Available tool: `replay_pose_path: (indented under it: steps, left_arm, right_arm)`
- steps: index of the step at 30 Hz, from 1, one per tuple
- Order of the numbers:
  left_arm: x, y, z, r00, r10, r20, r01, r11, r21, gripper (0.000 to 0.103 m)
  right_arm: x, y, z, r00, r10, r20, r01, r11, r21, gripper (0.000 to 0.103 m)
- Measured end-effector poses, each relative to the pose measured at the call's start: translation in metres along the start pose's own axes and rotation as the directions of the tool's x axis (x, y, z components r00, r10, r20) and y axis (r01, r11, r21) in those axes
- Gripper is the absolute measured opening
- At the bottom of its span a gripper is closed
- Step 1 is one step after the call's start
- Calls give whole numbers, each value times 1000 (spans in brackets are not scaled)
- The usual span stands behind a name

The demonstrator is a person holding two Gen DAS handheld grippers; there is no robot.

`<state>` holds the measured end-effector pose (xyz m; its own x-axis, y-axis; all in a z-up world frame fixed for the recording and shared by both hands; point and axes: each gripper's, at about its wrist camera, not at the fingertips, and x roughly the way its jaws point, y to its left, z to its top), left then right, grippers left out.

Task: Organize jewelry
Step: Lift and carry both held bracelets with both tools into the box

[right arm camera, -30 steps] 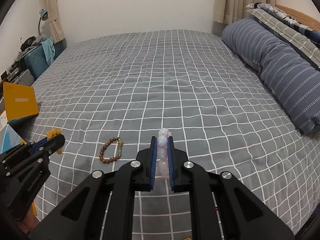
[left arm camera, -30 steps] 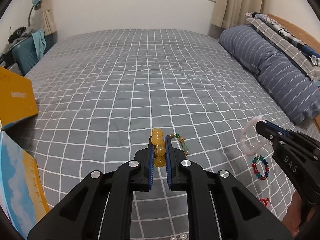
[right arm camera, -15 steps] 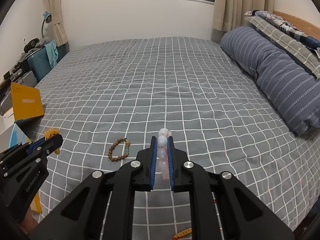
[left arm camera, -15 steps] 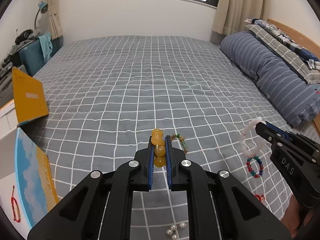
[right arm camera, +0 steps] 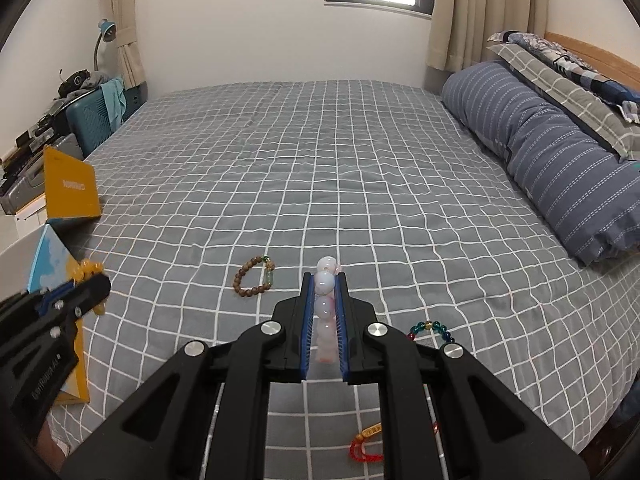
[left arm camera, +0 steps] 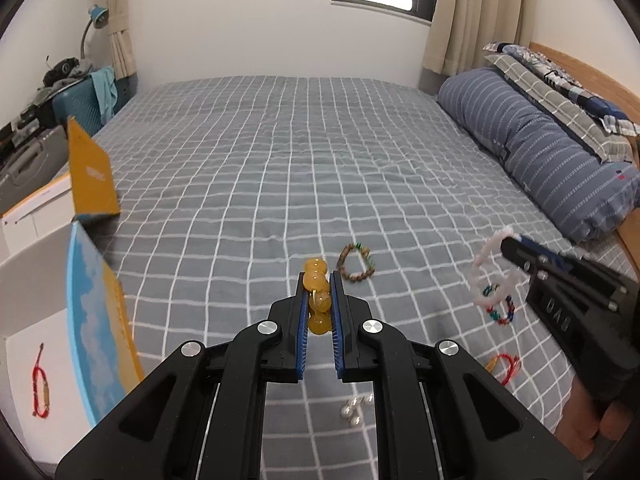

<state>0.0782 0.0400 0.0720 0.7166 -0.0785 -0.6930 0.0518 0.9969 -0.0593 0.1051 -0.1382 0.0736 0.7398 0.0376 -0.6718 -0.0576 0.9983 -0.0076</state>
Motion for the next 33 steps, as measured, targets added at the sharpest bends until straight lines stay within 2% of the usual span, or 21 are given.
replay_pose_path:
  steps: [10,14,20,28,33]
  left_arm:
    - [-19,35,-22,999,33,-16,-34,999,-32,10]
    - [-20,47,-32,998,44,-34,-45,998,-43,10]
    - [-36,71,-38,997,80,-19,-81,994,-77,10]
    - [-63,114,-37,991,131,-3,-130,980,-152,10]
    - [-80,137,-37,991,137,2,-134,971,-197,10]
  right_arm:
    - [3,33,-14,1000,8,-17,-8,1000,-24,10]
    - [-3,51,-14,1000,20,-4,-21,999,-44,10]
    - [-17,77,-9,999,34,29,-31,995,-91,10]
    - [-27,119,-2,995,100,26,-96,988,-123,10]
    - [-39,154,4,988,150,34,-143,978,-152,10]
